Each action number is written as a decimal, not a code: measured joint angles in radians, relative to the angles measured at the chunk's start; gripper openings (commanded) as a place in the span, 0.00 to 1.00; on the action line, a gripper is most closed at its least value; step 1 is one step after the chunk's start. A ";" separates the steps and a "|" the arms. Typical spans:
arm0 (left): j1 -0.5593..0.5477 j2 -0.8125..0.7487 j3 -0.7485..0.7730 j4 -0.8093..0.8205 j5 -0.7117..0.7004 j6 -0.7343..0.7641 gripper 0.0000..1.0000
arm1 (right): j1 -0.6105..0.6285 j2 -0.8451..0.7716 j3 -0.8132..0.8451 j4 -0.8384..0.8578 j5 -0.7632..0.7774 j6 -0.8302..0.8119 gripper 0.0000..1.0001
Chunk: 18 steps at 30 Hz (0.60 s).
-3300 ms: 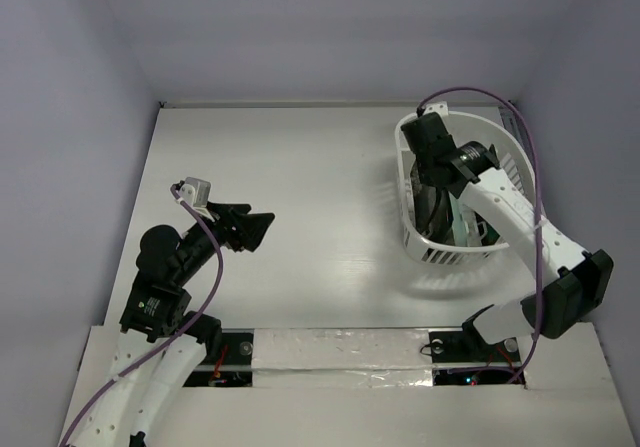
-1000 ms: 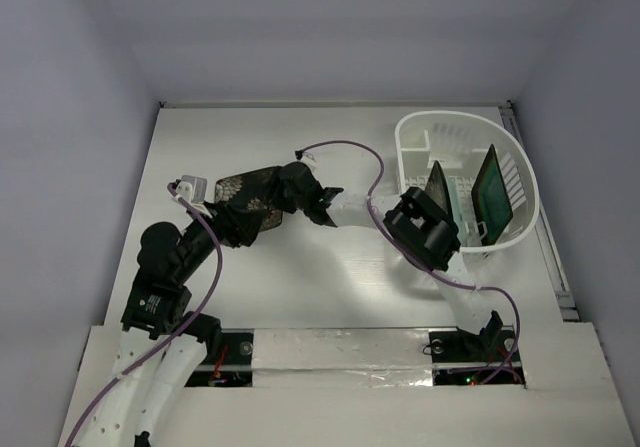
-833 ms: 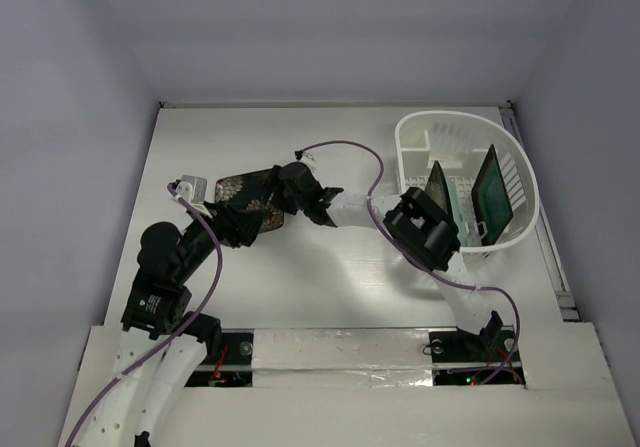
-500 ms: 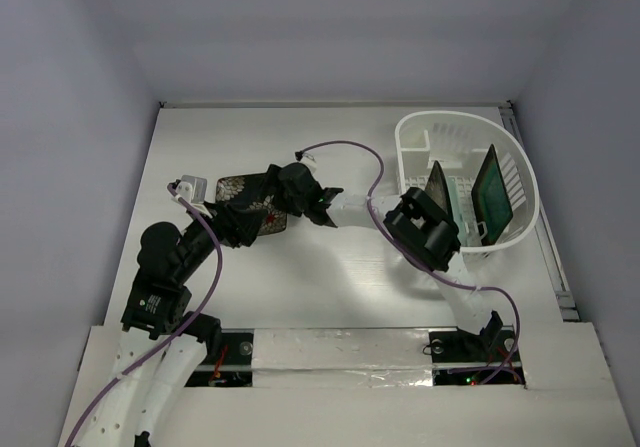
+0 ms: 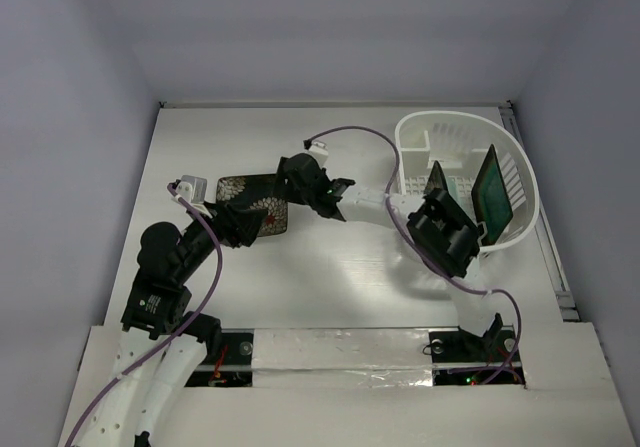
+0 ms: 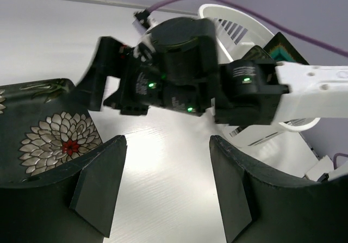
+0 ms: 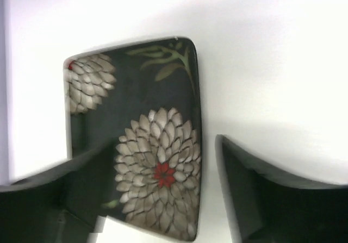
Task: Unload the plates from the dish rack
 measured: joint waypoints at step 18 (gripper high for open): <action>0.000 0.000 0.000 0.000 0.000 0.000 0.57 | -0.045 -0.783 -0.180 -0.334 0.420 -0.431 0.42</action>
